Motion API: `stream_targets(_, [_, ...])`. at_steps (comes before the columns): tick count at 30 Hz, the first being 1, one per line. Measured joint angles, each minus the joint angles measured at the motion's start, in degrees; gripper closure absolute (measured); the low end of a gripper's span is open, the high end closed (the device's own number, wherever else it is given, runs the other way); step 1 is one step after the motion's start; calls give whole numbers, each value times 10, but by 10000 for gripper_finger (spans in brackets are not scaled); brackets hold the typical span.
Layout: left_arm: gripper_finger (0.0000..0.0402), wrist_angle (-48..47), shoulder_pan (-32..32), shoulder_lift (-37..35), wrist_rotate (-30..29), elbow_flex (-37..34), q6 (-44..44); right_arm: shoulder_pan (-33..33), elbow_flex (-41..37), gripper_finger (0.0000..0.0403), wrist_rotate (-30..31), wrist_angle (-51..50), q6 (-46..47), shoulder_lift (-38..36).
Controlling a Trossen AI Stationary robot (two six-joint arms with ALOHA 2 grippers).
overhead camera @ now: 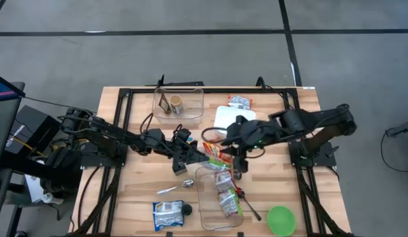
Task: Pick & Place Food Item
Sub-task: Put the green noodle pack into the bottom transparent bin
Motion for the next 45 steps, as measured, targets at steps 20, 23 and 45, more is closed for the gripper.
stream_targets(20, [402, -6, -1, 0, -25, 0, 0, 19, 39, 209, -2, -16, 20, 57])
stream_targets(23, [402, -6, -1, 0, -26, 0, 0, 20, 36, 188, -2, -23, 20, 74])
stream_targets(45, [402, -6, -1, 0, -25, 0, -29, 21, 40, 276, 0, -49, 31, 92])
